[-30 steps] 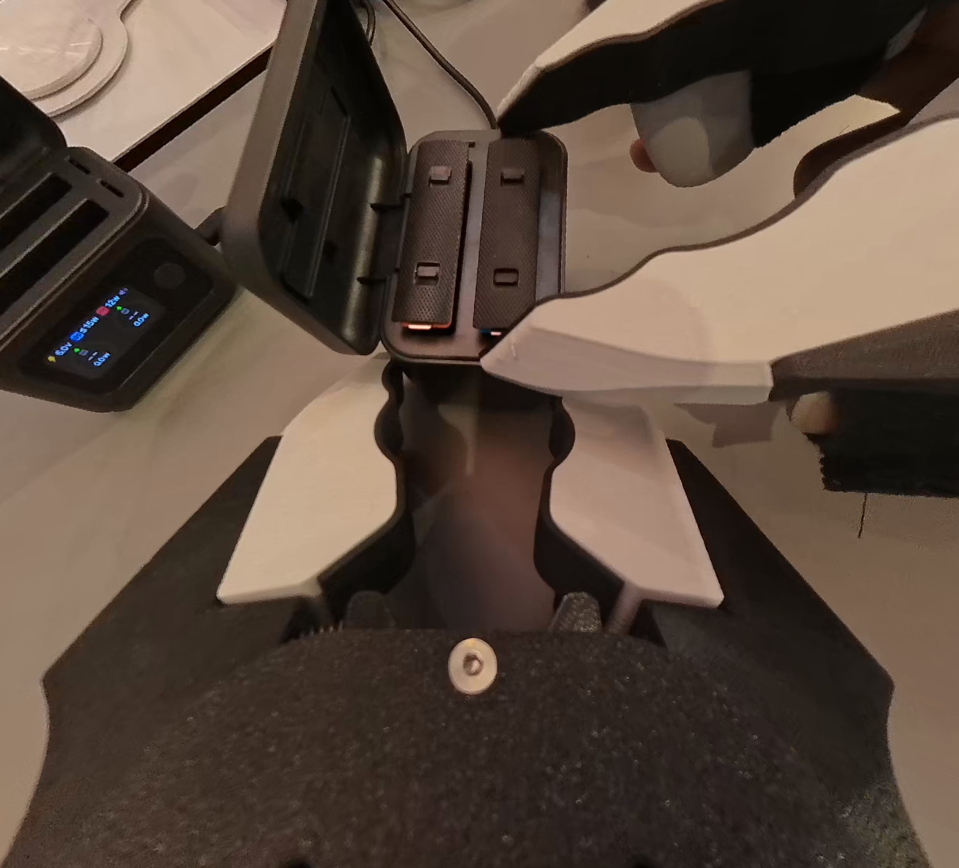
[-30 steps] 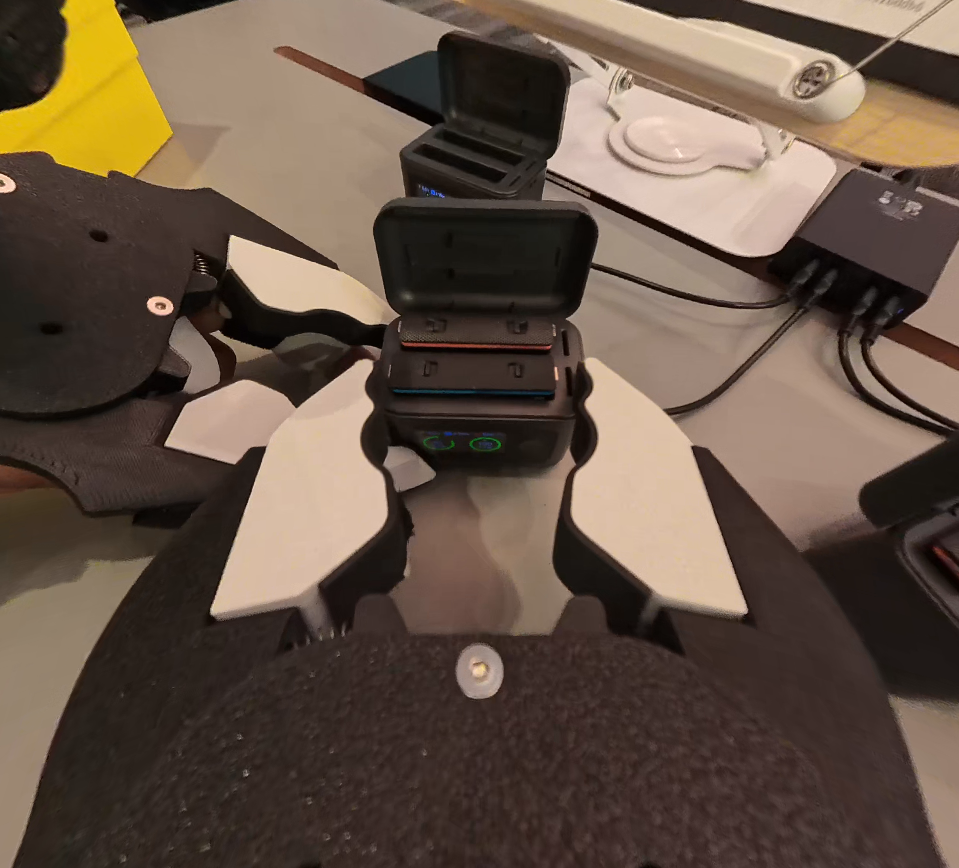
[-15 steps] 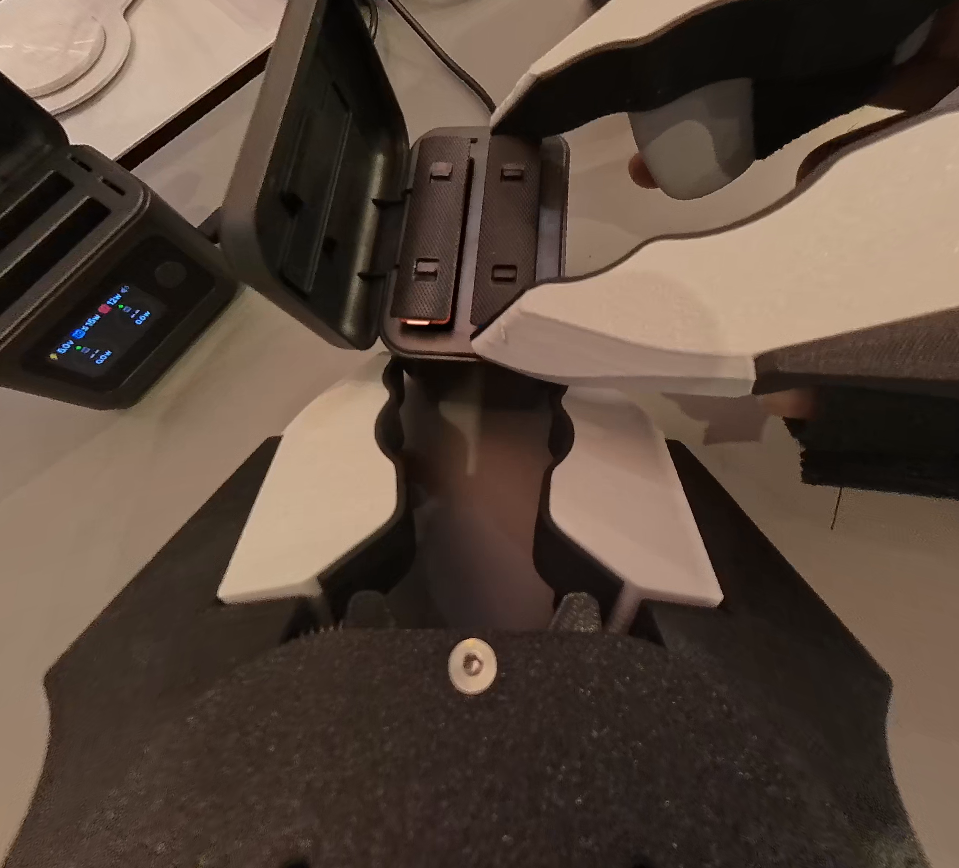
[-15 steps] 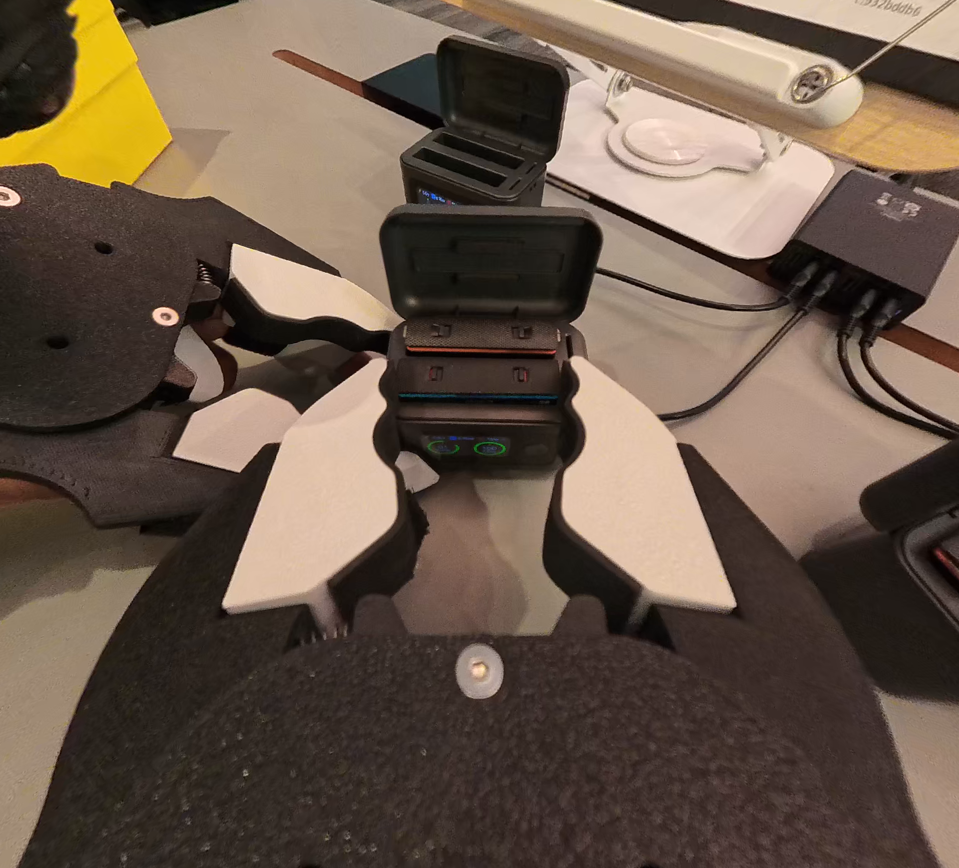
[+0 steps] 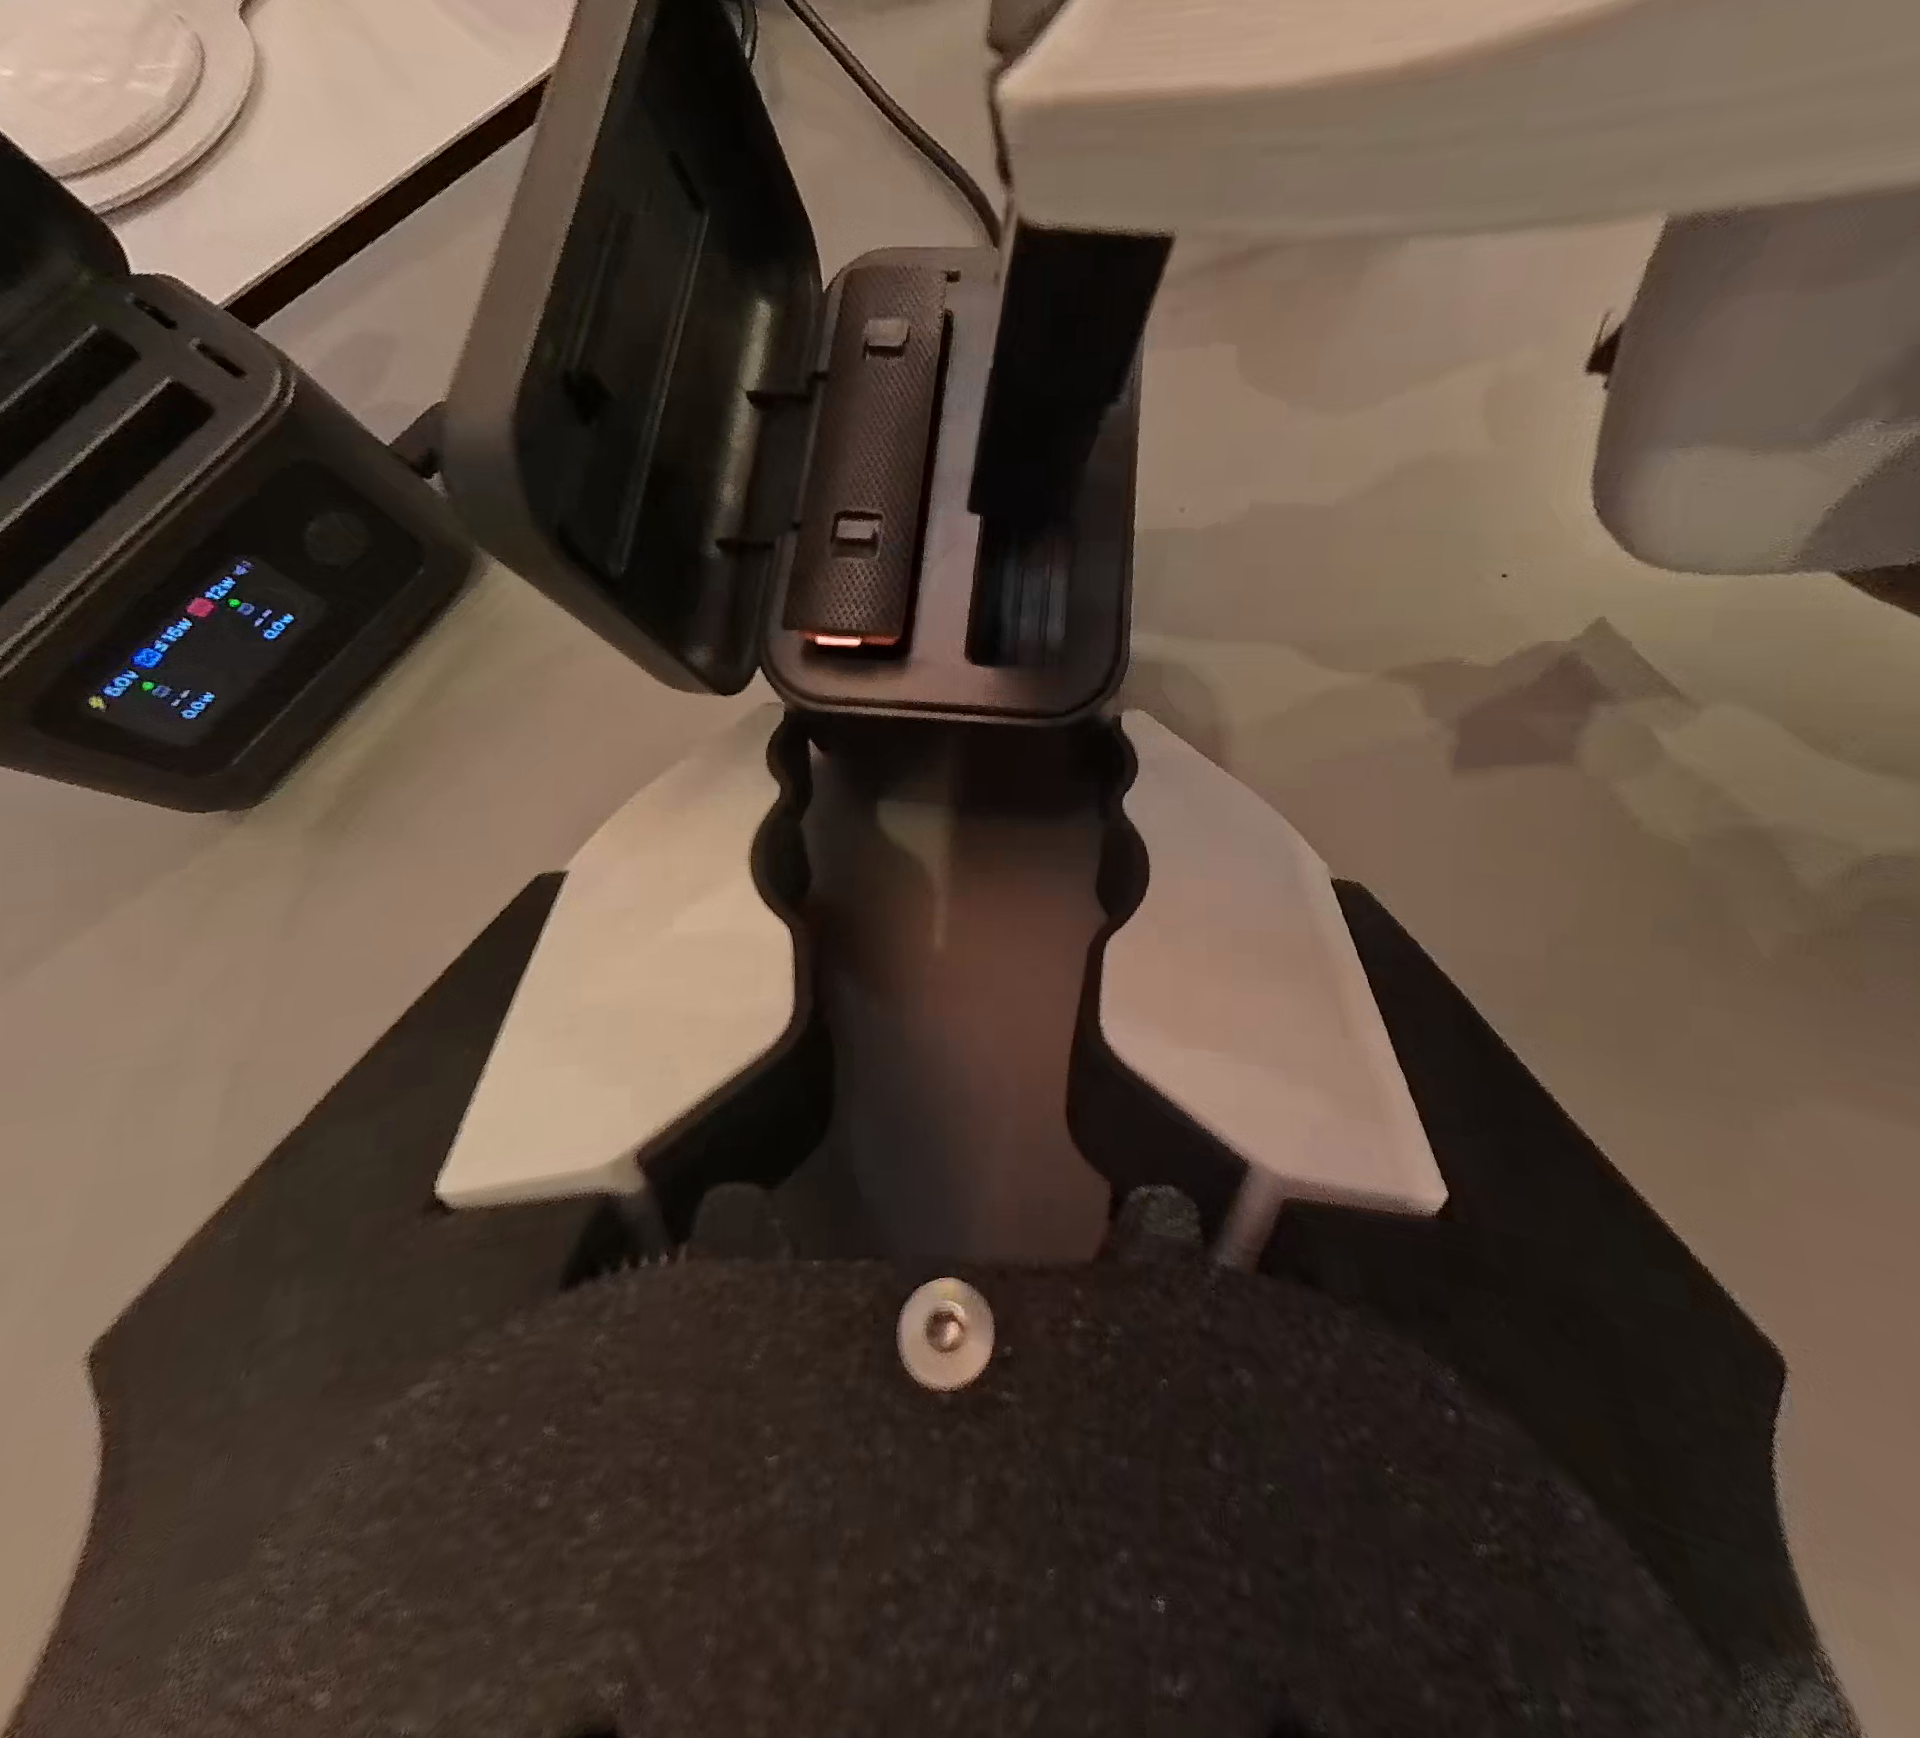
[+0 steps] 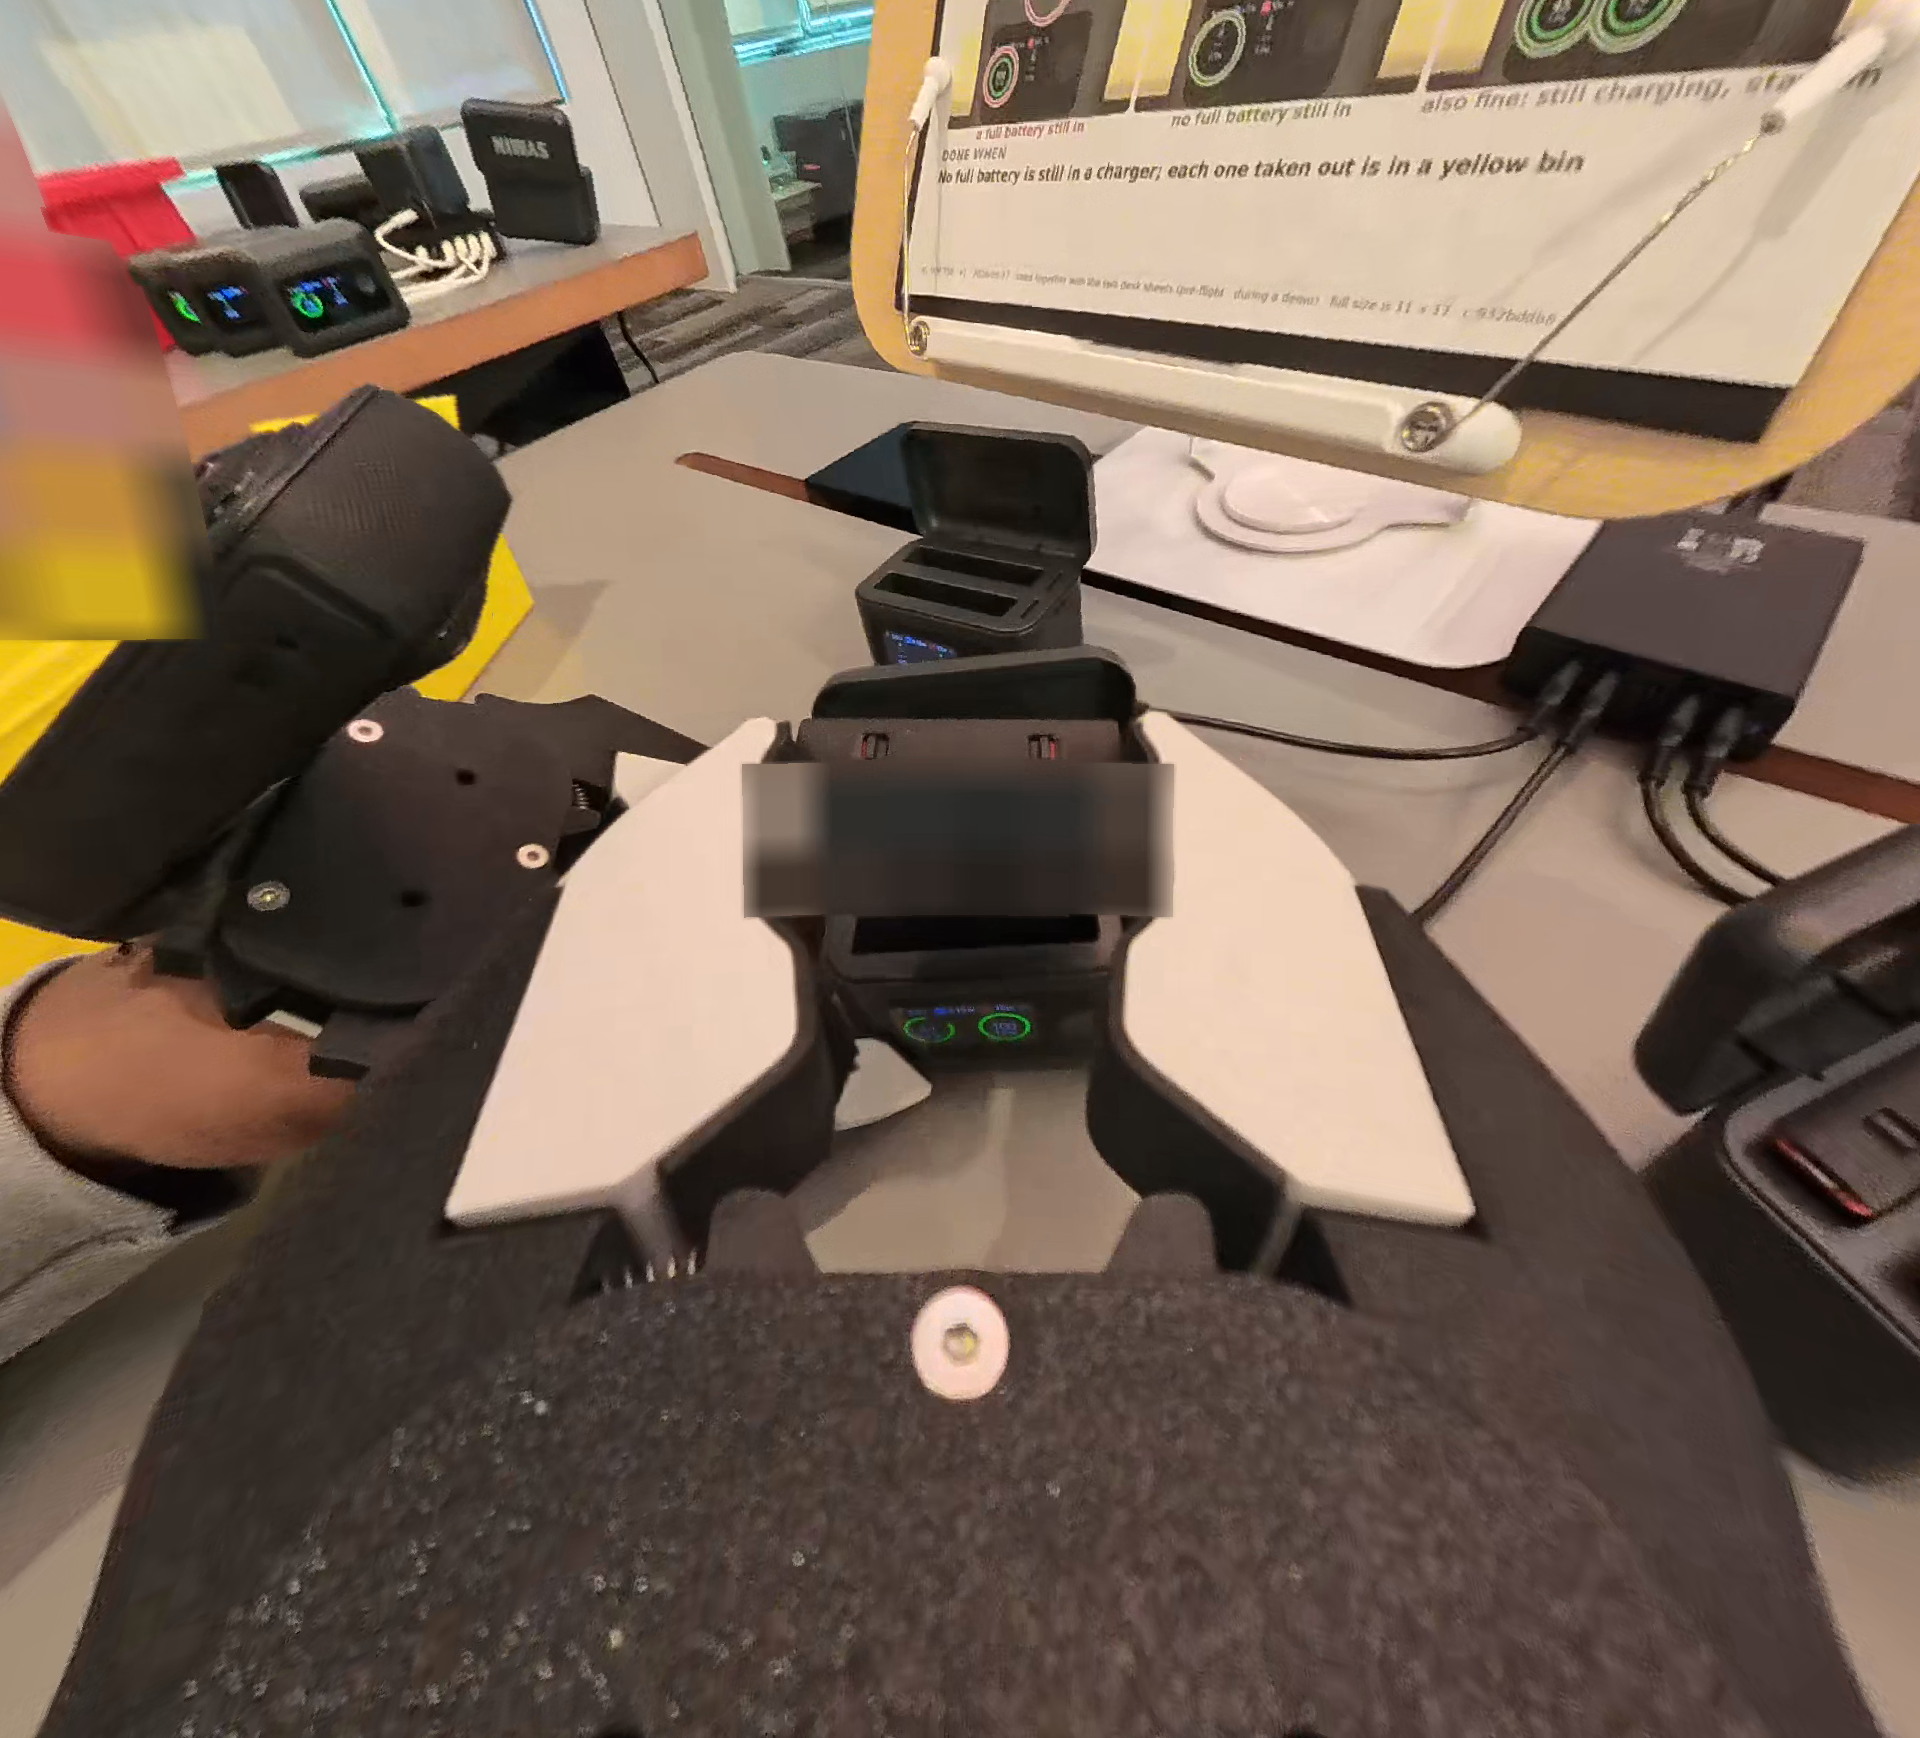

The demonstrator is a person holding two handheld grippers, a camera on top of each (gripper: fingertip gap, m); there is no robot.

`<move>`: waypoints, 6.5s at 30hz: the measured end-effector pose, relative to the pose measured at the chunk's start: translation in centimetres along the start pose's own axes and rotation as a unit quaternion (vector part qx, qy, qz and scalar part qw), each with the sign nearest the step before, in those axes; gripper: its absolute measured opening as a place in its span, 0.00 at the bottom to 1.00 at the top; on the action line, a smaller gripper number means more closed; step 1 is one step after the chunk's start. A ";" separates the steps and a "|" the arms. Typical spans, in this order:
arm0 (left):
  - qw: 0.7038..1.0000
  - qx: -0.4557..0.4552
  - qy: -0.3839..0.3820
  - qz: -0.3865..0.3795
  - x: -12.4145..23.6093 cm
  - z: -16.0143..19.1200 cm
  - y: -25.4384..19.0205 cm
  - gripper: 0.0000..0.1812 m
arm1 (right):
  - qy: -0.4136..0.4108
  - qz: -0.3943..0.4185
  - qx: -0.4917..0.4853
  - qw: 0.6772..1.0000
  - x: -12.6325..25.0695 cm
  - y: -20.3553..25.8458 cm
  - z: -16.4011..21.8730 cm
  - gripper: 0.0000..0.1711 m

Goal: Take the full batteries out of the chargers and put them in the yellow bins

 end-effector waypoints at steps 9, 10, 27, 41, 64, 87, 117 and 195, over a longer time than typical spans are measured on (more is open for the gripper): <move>1.000 0.000 0.000 0.000 0.0 0.0 0.0 0.30 | -0.002 0.001 -0.013 1.000 0.5 -0.6 0.0 0.35; 1.000 0.000 0.000 0.000 0.0 0.0 0.0 0.30 | -0.003 0.001 -0.014 1.000 0.6 -0.7 0.0 0.35; 0.994 0.027 -0.079 -0.064 4.4 -0.9 1.4 0.26 | -0.043 -0.003 -0.055 0.998 3.0 -1.1 -1.7 0.35; 0.950 0.032 -0.296 -0.088 8.2 -3.6 -0.2 0.12 | -0.087 -0.102 -0.134 0.982 3.4 1.6 -3.5 0.35; 0.931 -0.006 -0.364 -0.038 9.0 -3.8 -1.5 0.06 | -0.124 -0.197 -0.250 0.940 3.4 0.8 -3.1 0.35; 0.901 -0.021 -0.346 0.261 9.0 -2.5 -3.1 0.06 | 0.213 -0.365 0.206 0.882 7.8 1.4 -4.5 0.09; 0.960 0.101 -0.259 0.025 6.8 -1.5 1.5 0.00 | 0.570 -0.013 0.187 0.800 31.9 -16.8 -9.9 0.09; 0.998 0.036 -0.029 -0.046 0.0 -1.4 -0.1 0.49 | 0.120 0.065 0.145 0.980 11.4 -10.3 1.0 0.00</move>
Point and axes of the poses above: each gripper's, where its closed fingertips meet, x back along the fingers, z out of its underside, y = z × x across the jaws, the point moved 10 cm from there along x, back along the fingers, and after that the axes turned 13 degrees about -z, right-handed, at the moved point
